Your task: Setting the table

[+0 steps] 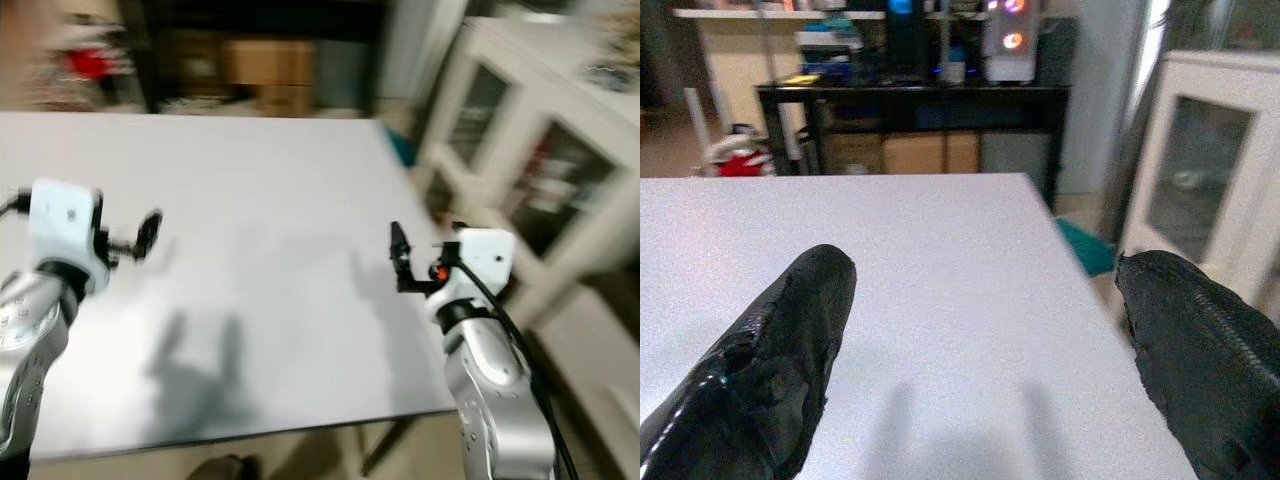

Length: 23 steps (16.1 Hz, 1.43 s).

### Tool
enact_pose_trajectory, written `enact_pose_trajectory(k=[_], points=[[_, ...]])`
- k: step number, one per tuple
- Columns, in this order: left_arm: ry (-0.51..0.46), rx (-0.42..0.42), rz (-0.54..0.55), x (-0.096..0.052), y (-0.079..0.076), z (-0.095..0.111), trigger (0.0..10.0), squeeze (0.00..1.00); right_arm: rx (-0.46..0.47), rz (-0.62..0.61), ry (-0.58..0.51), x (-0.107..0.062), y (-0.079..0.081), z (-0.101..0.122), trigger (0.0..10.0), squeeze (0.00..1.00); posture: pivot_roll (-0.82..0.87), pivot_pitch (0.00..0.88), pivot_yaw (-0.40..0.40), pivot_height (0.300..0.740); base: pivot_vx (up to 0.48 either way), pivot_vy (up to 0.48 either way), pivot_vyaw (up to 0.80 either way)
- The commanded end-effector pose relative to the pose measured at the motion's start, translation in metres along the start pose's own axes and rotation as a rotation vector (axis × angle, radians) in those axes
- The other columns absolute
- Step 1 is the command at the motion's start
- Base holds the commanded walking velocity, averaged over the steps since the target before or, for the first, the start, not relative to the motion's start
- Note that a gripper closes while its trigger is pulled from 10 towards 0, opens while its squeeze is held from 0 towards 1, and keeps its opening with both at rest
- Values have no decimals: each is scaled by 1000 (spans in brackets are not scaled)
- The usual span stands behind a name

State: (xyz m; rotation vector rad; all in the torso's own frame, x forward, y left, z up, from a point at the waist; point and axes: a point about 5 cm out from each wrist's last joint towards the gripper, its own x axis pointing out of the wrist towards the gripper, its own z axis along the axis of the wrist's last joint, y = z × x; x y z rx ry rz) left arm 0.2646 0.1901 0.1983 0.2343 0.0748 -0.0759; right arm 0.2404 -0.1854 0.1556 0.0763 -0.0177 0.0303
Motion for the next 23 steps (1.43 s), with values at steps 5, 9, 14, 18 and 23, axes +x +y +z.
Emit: enact_pose_trajectory(k=[5,9,14,18,23], points=[[68,-21,-76,12,-27,-20,10000,0,-38,-25,50,-10,-6,-1,10000,1000,-144,0,-4,740,0,0,800],[35,17,40,13,-20,-21,10000,0,-15,-24,84,1,-3,-2,10000,1000,-131,0,-22,740,0,0,800],[80,29,2,10,-21,-33,10000,0,-23,-42,99,11,-4,-2,10000,1000,-120,0,-49,740,0,0,800],[99,20,9,14,-20,-35,10000,0,-52,-66,121,16,-2,-3,10000,1000,-130,0,-50,740,0,62,200],[120,6,10,16,-22,-38,10000,0,-59,-93,86,15,-3,0,10000,1000,-135,0,-42,740,0,293,0]])
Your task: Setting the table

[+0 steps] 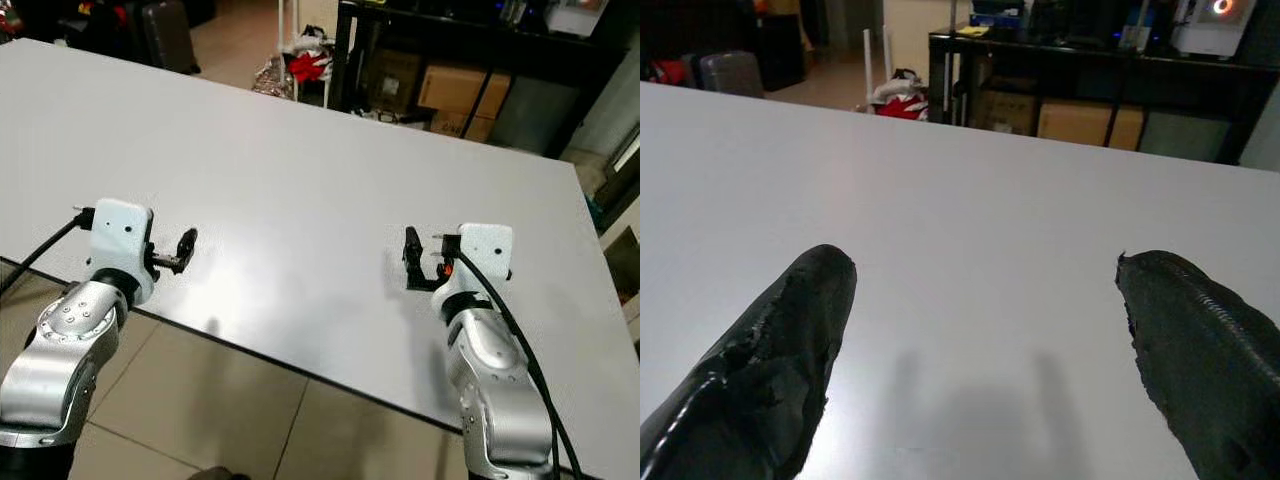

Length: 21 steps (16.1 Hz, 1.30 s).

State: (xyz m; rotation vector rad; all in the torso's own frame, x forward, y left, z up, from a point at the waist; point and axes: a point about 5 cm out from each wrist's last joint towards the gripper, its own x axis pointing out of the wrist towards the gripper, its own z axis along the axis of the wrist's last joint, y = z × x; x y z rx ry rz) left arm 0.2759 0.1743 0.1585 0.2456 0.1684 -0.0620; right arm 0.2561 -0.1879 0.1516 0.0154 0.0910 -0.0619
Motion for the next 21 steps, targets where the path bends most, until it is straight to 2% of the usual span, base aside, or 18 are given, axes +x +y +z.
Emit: enact_pose_trajectory(k=[1,7,8,9,10,11,15,21], points=[[38,-12,11,1,2,-6,10000,0,-15,15,-13,-1,0,4,10000,1000,-138,0,-42,740,0,296,0],[42,-22,6,-1,-1,-6,10000,0,1,5,-10,2,-2,5,10000,1000,-130,0,-59,740,0,295,0],[42,-22,5,-1,-1,-6,10000,0,1,4,-9,3,-2,4,10000,933,-128,0,-61,740,0,300,0],[42,-21,4,-1,0,-6,10000,0,4,5,-5,3,-2,4,10000,651,-127,0,-62,740,0,296,0],[41,-22,5,-1,0,-6,10000,0,7,15,-3,3,0,4,10000,282,-126,0,-61,740,0,300,0],[41,-22,5,-1,0,-6,10000,0,14,24,-3,3,2,3,10000,0,-126,0,-62,740,0,296,0],[43,-7,-4,-1,1,-6,10000,0,62,40,11,3,6,3,10000,0,-127,0,-62,740,0,294,0],[39,-8,-1,-2,2,-5,10000,0,54,49,15,3,6,2,10000,0,-121,0,-69,740,0,295,0]])
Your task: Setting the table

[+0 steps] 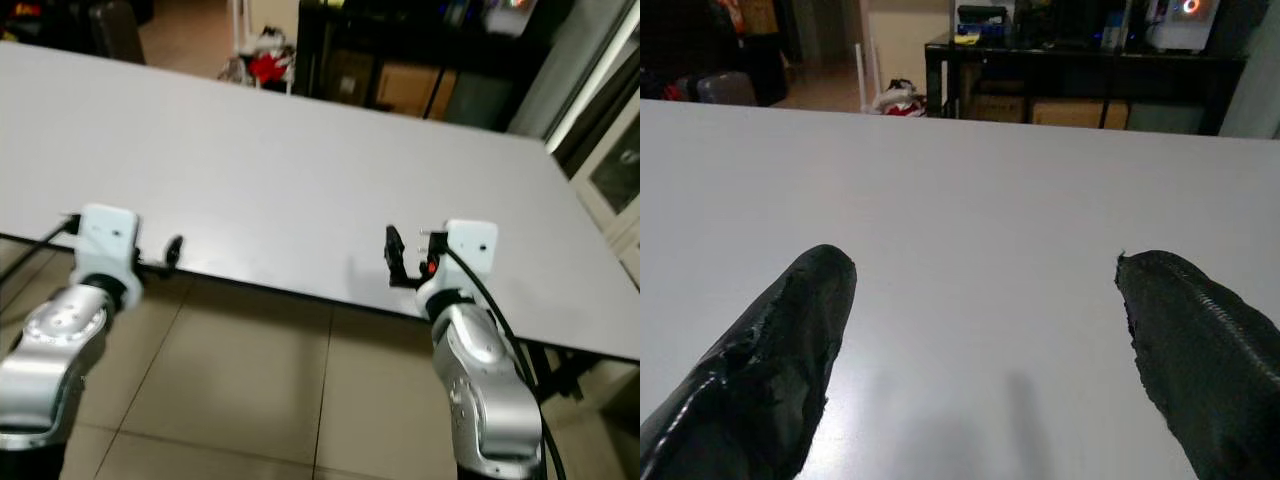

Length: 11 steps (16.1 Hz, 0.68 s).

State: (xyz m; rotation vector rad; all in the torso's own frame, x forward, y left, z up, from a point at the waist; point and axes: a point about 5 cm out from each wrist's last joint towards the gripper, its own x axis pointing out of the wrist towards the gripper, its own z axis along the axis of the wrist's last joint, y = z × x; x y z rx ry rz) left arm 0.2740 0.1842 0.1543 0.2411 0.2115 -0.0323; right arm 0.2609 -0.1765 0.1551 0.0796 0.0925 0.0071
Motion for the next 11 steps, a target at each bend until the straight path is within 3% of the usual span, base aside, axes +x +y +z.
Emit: enact_pose_trajectory(k=[1,11], points=[[-7,1,-25,0,-6,2,10000,0,-7,-21,11,-1,-5,-1,10000,0,-119,0,-71,740,0,296,0],[-9,32,-51,2,-3,7,10000,0,10,-42,13,-4,-4,-5,10000,0,-118,0,-20,740,0,297,0]])
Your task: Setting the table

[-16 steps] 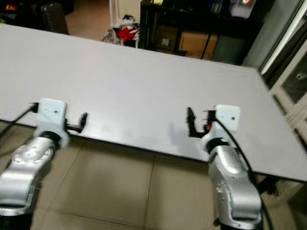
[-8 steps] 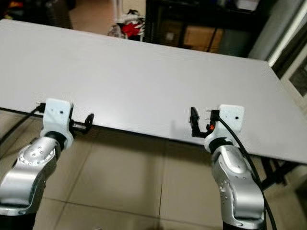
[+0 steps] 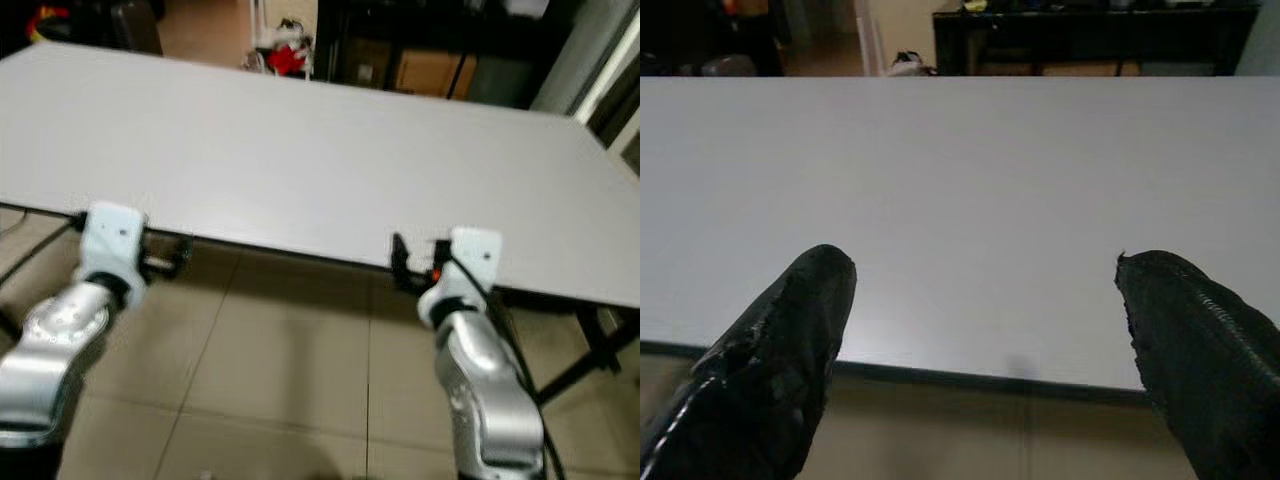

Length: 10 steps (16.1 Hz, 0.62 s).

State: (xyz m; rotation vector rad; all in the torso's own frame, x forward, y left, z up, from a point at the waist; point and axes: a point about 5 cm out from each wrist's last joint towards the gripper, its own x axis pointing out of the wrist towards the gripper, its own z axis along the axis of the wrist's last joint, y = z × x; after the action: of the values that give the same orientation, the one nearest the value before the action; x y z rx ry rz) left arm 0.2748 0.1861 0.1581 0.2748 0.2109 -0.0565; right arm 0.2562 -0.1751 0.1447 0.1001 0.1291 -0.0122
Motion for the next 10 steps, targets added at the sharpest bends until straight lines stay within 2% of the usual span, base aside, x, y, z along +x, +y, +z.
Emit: enact_pose_trajectory(k=[1,4,10], points=[[-9,-2,-32,3,-6,5,10000,0,-16,-19,-25,0,-3,5,10000,0,-117,0,-22,740,0,304,0],[-15,3,-33,4,-6,8,10000,0,-41,-5,-34,1,-2,7,10000,0,-117,0,-27,740,0,299,0],[-14,-1,-17,6,-5,10,10000,0,-48,-2,-53,6,0,11,10000,0,-117,0,-27,740,0,301,800]])
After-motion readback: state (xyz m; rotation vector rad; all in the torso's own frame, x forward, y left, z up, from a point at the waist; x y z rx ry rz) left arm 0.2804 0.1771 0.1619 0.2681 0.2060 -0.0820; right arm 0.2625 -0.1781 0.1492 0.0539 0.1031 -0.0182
